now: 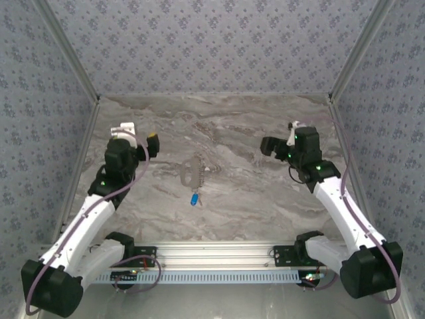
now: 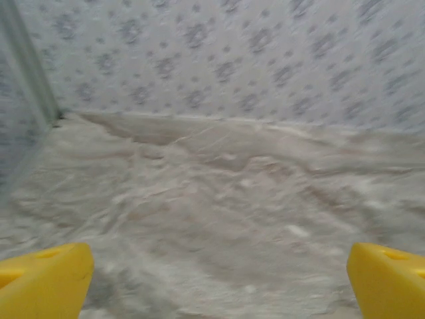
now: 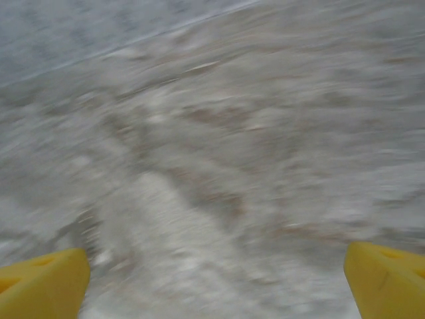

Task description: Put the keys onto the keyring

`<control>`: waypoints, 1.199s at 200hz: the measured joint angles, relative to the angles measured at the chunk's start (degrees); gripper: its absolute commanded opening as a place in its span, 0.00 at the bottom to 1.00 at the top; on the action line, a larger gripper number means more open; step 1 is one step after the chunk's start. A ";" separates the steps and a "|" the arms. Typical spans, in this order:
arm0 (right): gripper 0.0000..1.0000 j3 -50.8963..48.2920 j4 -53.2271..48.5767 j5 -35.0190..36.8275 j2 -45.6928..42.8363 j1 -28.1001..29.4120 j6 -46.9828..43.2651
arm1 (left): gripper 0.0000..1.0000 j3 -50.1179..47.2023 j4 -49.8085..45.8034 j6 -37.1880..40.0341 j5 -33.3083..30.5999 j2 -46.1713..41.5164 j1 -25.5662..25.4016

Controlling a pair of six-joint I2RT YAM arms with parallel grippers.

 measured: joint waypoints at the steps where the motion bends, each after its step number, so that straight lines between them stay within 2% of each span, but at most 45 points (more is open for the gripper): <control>1: 1.00 -0.33 0.20 0.33 -0.07 -0.15 -0.07 | 0.98 -0.35 0.20 0.17 -0.20 -0.04 0.02; 24: 1.00 -9.01 6.58 7.93 0.15 -3.91 -2.60 | 0.98 -11.50 6.56 3.91 -3.72 -0.15 2.86; 41: 1.00 -14.36 11.82 12.39 0.57 -6.43 -4.57 | 0.98 -18.21 12.57 4.26 -4.66 2.14 7.69; 73: 1.00 -22.67 25.24 17.11 4.02 -9.11 -9.79 | 0.98 -21.88 24.46 4.92 -3.76 12.63 14.25; 94: 1.00 -27.36 36.24 16.44 7.67 -9.46 -12.61 | 0.98 -21.66 32.57 5.22 -0.33 20.31 17.03; 121: 1.00 -30.16 46.86 13.60 12.48 -10.45 -14.12 | 0.98 -19.17 37.86 5.14 5.55 27.36 19.78; 153: 1.00 -29.99 58.25 8.50 19.45 -13.05 -16.46 | 0.98 -17.92 45.38 5.51 11.85 34.56 20.09; 174: 1.00 -30.23 67.52 5.73 27.08 -15.10 -16.61 | 0.98 -16.46 45.13 6.03 14.40 37.22 20.09; 240: 1.00 -26.21 68.35 0.98 29.09 -15.85 -17.70 | 0.98 -14.19 45.18 6.88 17.29 37.46 20.09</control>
